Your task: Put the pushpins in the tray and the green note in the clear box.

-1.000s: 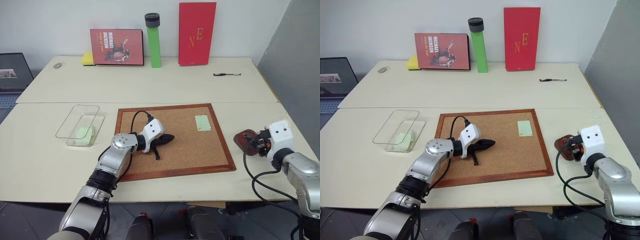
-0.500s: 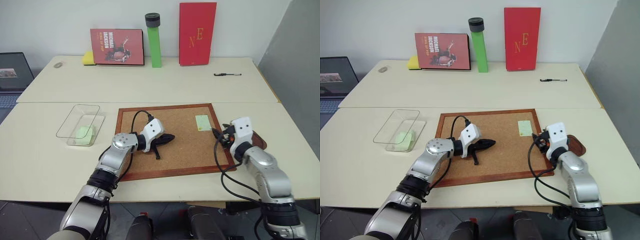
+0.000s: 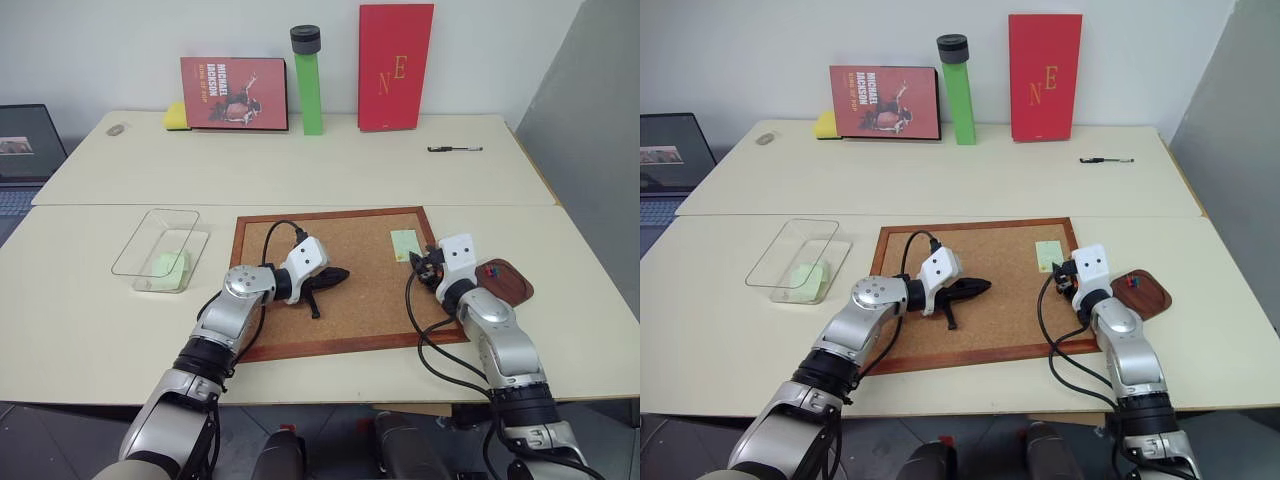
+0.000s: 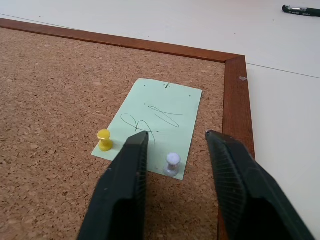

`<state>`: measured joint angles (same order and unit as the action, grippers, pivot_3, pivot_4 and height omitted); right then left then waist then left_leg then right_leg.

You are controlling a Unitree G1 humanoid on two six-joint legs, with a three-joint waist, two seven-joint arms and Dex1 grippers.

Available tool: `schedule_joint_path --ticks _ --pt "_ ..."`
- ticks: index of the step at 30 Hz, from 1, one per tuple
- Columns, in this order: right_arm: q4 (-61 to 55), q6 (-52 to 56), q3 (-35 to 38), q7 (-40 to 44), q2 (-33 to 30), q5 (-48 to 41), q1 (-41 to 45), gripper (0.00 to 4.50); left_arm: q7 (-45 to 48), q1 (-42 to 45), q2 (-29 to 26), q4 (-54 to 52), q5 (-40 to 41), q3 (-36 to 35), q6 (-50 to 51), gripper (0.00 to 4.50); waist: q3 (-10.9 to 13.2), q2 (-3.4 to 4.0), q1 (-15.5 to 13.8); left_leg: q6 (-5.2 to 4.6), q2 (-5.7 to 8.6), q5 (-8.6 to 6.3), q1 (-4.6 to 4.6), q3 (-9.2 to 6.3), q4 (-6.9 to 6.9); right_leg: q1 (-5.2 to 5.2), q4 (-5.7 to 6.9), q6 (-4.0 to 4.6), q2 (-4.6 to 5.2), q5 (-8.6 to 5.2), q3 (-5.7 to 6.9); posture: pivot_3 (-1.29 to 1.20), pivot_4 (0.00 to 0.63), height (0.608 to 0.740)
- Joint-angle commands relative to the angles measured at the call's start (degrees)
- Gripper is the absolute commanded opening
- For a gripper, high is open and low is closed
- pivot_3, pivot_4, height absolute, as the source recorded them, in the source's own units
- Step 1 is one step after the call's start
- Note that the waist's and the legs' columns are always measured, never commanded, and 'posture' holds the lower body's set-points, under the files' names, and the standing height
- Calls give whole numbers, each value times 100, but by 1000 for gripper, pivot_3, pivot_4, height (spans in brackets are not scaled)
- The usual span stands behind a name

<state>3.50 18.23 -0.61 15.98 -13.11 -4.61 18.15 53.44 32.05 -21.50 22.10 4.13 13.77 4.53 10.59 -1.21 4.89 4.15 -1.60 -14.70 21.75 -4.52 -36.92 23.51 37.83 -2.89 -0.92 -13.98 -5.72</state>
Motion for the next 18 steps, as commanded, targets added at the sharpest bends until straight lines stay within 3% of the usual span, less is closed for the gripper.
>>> schedule_joint_path --ticks 1,6,18 --pt "-195 -43 40 5 -31 1 -18 868 -71 -117 -126 161 -187 20 116 0 0 0 0 0 0 0 0 0 0 0 0 0 0 0 0 0 150 740" --pt "-317 66 45 11 -2 -43 -79 54 -74 -122 -131 161 -188 18 118 0 0 0 0 0 0 0 0 0 0 0 0 0 0 0 0 0 150 740" --pt "-851 93 155 4 129 -286 103 54 -73 -120 -151 175 -223 42 94 0 0 1 6 0 0 0 1 -1 2 2 1 0 0 0 0 0 150 740"
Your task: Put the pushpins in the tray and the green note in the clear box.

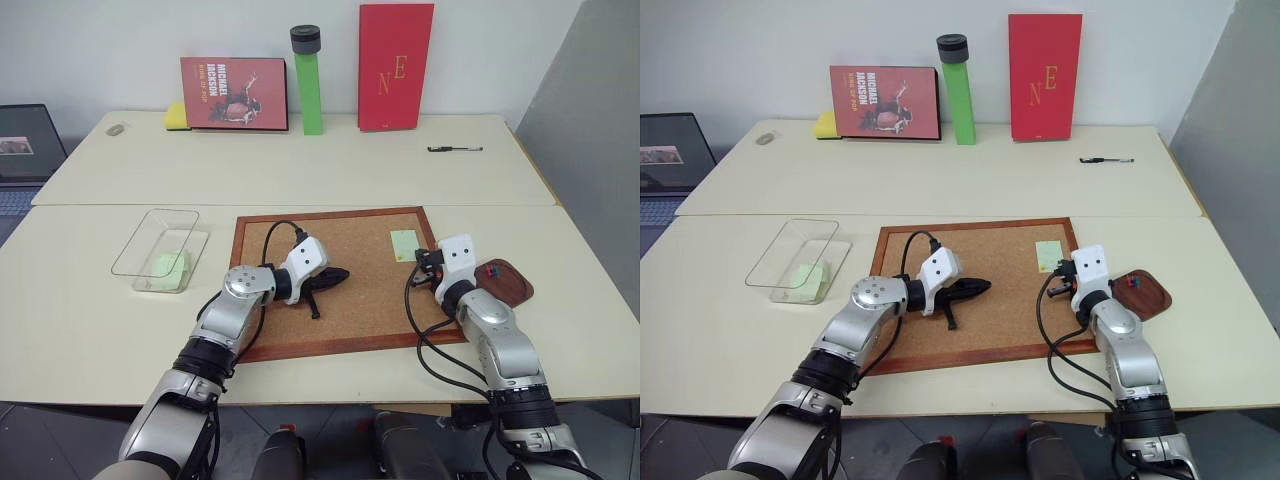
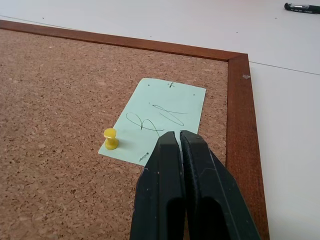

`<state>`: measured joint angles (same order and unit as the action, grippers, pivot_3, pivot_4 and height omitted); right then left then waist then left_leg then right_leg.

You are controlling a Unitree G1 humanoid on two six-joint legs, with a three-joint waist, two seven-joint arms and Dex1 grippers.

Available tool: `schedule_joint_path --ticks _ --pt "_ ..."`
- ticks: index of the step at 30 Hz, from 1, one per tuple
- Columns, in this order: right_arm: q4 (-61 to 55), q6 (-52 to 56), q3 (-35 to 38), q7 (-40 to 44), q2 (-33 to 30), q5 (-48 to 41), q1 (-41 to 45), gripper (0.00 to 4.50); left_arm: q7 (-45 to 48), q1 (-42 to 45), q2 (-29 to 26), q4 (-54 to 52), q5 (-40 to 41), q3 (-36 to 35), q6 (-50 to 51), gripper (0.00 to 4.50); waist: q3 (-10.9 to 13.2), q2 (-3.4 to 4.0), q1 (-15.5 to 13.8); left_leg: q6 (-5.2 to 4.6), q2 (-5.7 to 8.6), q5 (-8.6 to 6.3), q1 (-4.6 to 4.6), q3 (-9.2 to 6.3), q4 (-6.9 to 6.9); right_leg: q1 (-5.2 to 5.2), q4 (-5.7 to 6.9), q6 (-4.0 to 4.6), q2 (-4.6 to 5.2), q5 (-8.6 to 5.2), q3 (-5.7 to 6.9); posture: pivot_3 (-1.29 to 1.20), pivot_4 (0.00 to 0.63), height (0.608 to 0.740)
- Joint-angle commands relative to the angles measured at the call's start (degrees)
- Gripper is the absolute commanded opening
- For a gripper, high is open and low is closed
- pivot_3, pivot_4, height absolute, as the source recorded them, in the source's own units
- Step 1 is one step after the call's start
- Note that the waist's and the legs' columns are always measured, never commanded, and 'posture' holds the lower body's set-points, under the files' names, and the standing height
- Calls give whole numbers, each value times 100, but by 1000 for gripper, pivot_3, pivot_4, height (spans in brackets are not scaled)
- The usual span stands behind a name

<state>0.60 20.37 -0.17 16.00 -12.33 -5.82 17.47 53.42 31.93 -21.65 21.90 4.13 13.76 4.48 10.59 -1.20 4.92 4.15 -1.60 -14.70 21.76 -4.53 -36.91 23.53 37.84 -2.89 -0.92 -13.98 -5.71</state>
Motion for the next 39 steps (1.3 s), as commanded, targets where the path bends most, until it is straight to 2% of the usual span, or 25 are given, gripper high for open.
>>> schedule_joint_path --ticks 1,13,16,20,25,28,38,39 --pt "-618 -105 125 -1 59 -183 182 54 -74 -109 -136 197 -226 45 98 0 0 0 3 0 0 0 0 0 0 0 0 0 0 0 0 0 150 740" --pt "-1316 251 316 -67 -72 -335 158 54 -33 -82 -121 235 -244 101 58 0 0 0 4 0 0 0 0 0 0 0 0 0 0 0 0 0 150 740" --pt "-1692 473 518 -52 -281 -362 -66 54 -27 -93 -121 224 -243 111 48 0 0 0 -5 0 0 0 0 0 0 0 -1 0 0 0 0 0 150 740" --pt "-2158 582 871 63 -824 -200 -772 54 -21 -109 -128 221 -230 128 18 0 0 -1 -19 0 0 0 4 -1 5 -1 -9 1 1 -1 2 0 150 740" --pt "-2270 618 1263 24 -1349 8 -1509 54 12 -86 -137 282 -225 135 -42 0 -1 0 -7 0 0 -1 3 1 5 0 -11 2 1 -2 -1 0 150 740" --pt "-2208 674 1377 -21 -1491 104 -1739 54 29 -47 -134 340 -228 143 -77 0 0 0 4 0 -1 0 -3 3 4 -1 -10 30 0 -18 -2 0 150 740" --pt "-2066 1049 1327 113 -1568 34 -1898 54 59 -6 -124 387 -241 147 -117 0 0 0 1 0 -1 0 0 3 3 -1 -10 31 0 -19 -2 0 150 740" --pt "-2048 1075 1320 130 -1573 32 -1910 257 63 -11 -130 384 -241 142 -117 0 0 0 1 0 -1 0 1 3 4 -1 -10 31 0 -19 -2 0 150 740"
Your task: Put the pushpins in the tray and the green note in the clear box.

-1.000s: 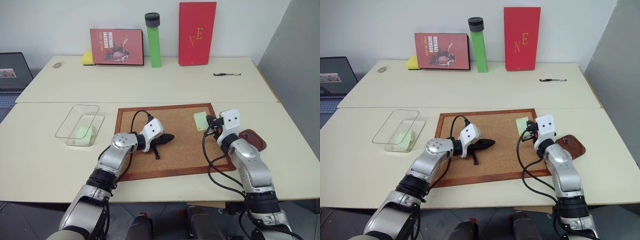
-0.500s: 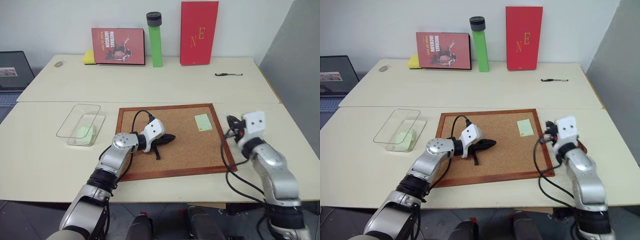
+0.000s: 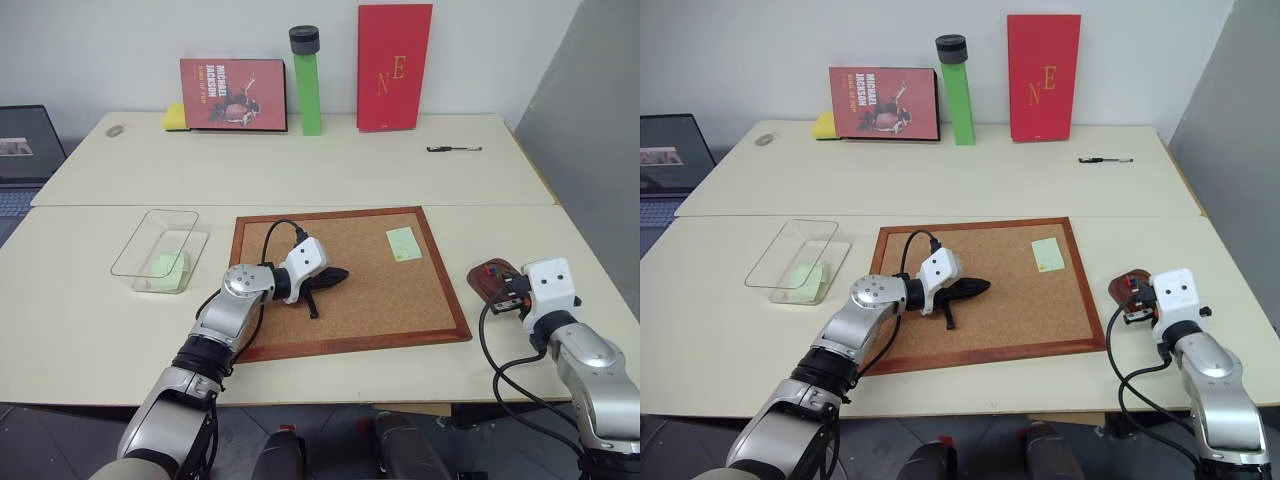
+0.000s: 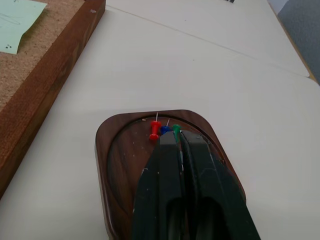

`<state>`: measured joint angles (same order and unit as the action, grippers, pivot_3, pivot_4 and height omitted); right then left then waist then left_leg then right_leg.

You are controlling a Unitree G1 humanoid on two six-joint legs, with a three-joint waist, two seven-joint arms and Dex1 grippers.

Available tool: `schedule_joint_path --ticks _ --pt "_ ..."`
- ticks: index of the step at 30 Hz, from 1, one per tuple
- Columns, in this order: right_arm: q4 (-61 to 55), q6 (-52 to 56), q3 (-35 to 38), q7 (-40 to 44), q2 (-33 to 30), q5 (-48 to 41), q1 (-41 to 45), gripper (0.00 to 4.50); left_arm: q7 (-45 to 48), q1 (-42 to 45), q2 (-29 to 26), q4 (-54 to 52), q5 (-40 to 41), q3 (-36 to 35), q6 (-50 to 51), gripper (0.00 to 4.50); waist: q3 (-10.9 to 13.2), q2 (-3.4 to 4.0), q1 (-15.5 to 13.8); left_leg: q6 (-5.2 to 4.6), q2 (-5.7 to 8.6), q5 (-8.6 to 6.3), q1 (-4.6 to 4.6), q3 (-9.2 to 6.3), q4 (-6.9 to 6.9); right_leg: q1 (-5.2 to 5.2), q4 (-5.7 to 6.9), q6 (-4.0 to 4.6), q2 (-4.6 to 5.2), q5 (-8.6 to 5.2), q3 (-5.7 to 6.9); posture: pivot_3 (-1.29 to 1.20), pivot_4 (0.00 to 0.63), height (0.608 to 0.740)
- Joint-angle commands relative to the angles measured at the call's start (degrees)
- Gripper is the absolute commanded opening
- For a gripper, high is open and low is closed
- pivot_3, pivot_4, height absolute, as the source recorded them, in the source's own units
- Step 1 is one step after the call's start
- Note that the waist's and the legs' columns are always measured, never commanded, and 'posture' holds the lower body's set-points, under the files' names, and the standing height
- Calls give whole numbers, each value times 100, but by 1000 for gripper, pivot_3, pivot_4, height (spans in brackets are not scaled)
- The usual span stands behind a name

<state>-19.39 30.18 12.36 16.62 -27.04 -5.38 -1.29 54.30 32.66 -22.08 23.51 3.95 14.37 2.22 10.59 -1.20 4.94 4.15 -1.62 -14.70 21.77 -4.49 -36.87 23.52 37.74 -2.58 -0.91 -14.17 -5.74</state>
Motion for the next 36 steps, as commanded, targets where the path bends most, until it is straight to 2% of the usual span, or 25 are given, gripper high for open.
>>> schedule_joint_path --ticks 1,2,9,18,25,29,36 --pt "-31 95 65 83 -104 -9 -41 475 -24 -87 -90 224 -225 78 108 0 0 0 -1 0 0 0 0 0 0 0 0 0 0 0 0 0 150 740" --pt "-25 98 67 91 -103 -5 -44 578 -20 -94 -96 223 -225 76 104 0 0 0 -1 0 0 0 0 0 0 0 0 0 0 0 0 0 150 740" --pt "-85 174 31 115 -100 7 10 2034 -27 -110 -94 211 -226 75 112 0 0 0 0 0 0 0 -1 0 0 0 -1 0 0 0 0 0 150 740" --pt "-87 210 82 82 -94 -4 36 2034 -48 -105 -48 220 -220 83 114 0 0 0 0 0 0 0 0 0 0 0 -1 1 0 -1 0 0 150 740" --pt "-796 300 146 531 -6 -749 208 2034 -68 -95 -36 252 -216 71 105 0 0 0 0 0 0 0 0 -1 0 0 -1 0 0 0 1 0 150 740" --pt "-972 297 -310 725 210 -1054 503 2034 -67 -68 -33 300 -217 64 82 0 1 -1 5 0 -1 0 -3 -1 -1 0 -1 0 0 -1 1 0 150 740" --pt "235 -274 -1171 514 793 -599 1325 2034 -57 -12 -31 366 -232 57 58 0 1 -5 -8 0 1 0 1 -1 -2 -1 -7 0 1 0 1 0 150 740"
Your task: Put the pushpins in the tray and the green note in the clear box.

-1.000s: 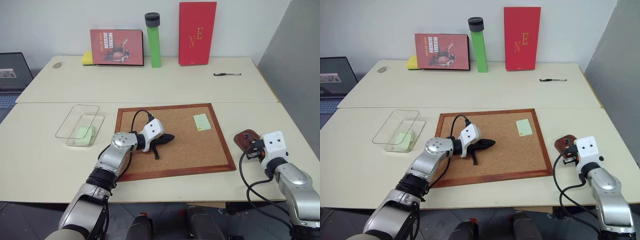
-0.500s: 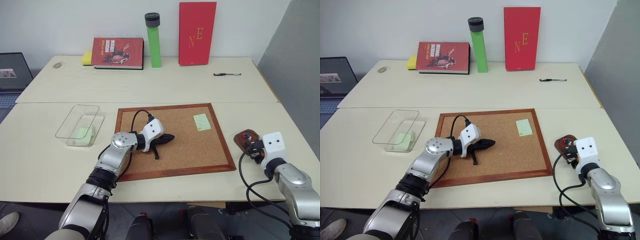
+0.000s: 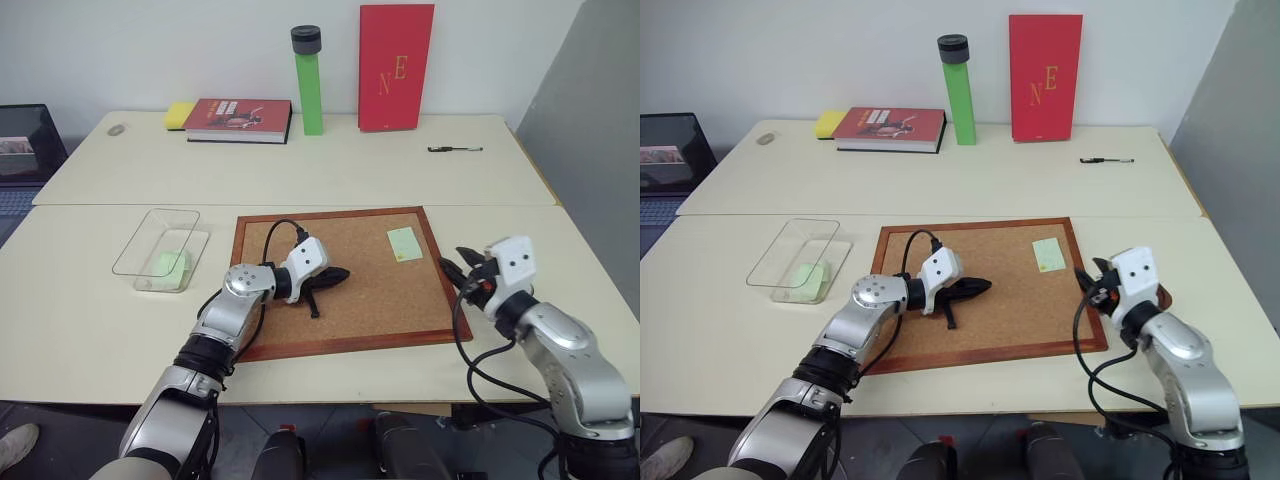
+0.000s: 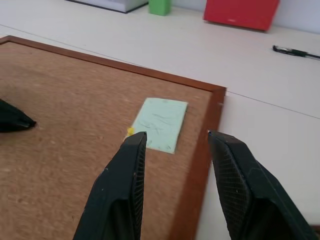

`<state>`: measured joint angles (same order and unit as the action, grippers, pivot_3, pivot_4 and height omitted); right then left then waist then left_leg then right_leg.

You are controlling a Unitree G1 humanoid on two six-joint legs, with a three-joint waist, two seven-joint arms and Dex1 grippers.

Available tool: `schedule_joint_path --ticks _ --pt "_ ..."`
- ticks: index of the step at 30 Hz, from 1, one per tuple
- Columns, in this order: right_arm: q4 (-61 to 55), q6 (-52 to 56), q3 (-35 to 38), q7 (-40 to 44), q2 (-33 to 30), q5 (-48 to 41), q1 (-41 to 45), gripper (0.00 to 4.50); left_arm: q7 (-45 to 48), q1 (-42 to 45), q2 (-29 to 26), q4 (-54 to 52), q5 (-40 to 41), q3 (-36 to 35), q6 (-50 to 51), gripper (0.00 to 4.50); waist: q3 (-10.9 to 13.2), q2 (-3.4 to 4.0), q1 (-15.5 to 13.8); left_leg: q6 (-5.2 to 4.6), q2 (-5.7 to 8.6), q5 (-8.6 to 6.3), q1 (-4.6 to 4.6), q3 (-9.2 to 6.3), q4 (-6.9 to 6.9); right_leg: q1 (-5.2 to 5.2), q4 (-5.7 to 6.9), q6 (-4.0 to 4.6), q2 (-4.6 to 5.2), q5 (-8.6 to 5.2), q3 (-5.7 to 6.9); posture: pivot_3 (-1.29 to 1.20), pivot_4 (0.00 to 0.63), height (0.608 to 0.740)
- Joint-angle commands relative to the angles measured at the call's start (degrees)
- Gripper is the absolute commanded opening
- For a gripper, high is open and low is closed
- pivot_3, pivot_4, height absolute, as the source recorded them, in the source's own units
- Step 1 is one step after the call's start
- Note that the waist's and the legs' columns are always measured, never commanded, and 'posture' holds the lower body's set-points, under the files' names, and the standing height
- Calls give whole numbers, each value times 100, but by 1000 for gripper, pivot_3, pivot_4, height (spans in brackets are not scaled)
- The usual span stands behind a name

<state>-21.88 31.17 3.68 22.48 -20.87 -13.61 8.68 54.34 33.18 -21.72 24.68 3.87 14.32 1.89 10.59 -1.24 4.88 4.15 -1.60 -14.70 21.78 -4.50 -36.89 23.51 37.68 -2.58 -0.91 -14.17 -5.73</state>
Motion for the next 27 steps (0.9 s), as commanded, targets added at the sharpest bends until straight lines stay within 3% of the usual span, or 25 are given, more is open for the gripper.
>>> schedule_joint_path --ticks 1,10,22,23,27 --pt "739 -484 -422 -81 256 309 455 2034 -61 -54 -71 259 -228 60 87 0 0 0 -6 0 -1 0 -1 -1 0 -1 0 0 0 0 2 0 150 740" --pt "2185 -1103 -741 -138 612 682 1082 2034 -60 -76 -104 176 -226 55 136 0 0 0 -8 0 0 0 0 -2 1 0 2 -28 0 16 2 0 150 740" --pt "2802 -1373 -677 -164 772 775 1331 2034 -105 -181 -161 4 -203 28 233 0 0 0 12 0 -1 0 -2 -3 2 0 6 -31 -1 18 3 0 150 740" --pt "2822 -1377 -677 -166 777 788 1346 1670 -110 -191 -162 -15 -201 30 244 0 0 0 12 0 -1 0 -2 -3 2 0 6 -31 -1 18 3 0 150 740" --pt "2860 -1379 -679 -160 787 806 1375 940 -118 -200 -166 -29 -199 29 257 0 0 0 12 0 -1 0 -1 -3 2 0 6 -31 -1 19 3 0 150 740"
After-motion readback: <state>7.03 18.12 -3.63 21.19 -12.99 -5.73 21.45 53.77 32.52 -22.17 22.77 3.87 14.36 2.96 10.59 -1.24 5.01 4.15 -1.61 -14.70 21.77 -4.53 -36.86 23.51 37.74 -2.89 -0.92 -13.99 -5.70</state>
